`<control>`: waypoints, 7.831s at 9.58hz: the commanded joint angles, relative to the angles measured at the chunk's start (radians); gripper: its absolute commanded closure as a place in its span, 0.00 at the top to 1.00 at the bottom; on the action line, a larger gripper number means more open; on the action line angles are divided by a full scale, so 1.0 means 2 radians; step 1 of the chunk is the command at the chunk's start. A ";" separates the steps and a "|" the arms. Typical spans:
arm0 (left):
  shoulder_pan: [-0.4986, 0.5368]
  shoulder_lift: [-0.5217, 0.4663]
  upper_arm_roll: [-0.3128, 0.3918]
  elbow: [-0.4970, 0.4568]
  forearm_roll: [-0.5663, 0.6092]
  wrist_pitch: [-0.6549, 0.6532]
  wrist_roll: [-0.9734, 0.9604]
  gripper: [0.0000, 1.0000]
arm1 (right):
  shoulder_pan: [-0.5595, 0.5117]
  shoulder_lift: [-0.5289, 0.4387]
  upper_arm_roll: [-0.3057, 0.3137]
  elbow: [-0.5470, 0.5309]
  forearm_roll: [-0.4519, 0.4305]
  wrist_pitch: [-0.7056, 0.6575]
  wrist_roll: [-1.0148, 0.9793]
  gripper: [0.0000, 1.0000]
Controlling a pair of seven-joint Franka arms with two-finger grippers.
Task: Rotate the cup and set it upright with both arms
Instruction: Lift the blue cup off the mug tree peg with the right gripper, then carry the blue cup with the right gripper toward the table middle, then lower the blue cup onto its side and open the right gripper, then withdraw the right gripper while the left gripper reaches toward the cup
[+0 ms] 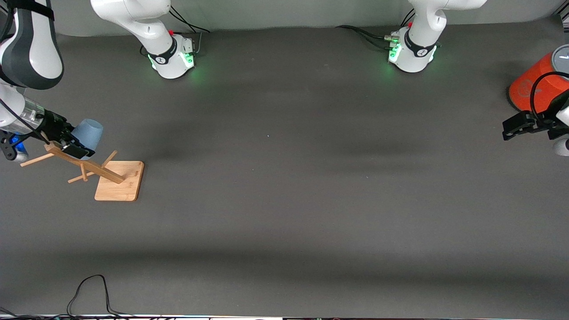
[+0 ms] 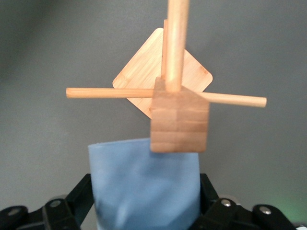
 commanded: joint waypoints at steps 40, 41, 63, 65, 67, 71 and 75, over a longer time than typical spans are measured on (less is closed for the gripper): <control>-0.018 0.011 -0.006 -0.011 -0.037 0.007 -0.003 1.00 | 0.503 0.414 -0.004 0.245 0.010 0.081 0.875 0.62; -0.019 0.011 -0.006 -0.012 -0.037 0.007 -0.004 1.00 | 0.503 0.417 -0.004 0.249 0.010 0.081 0.875 0.63; -0.240 0.110 -0.006 0.044 -0.034 0.039 -0.297 1.00 | 0.483 0.146 -0.174 0.297 0.005 -0.252 0.358 1.00; -0.302 0.180 -0.006 0.107 -0.018 0.039 -0.382 1.00 | 0.403 0.106 -0.145 0.294 0.002 -0.266 0.241 1.00; -0.342 0.252 -0.006 0.166 -0.010 0.043 -0.445 1.00 | 0.278 0.069 -0.048 0.273 -0.022 -0.264 0.146 1.00; -0.404 0.347 -0.006 0.187 0.040 0.119 -0.524 1.00 | 0.106 0.033 0.040 0.255 -0.033 -0.247 -0.071 1.00; -0.425 0.385 -0.019 0.186 0.039 0.196 -0.523 1.00 | 0.024 0.016 0.067 0.244 0.010 -0.196 -0.232 1.00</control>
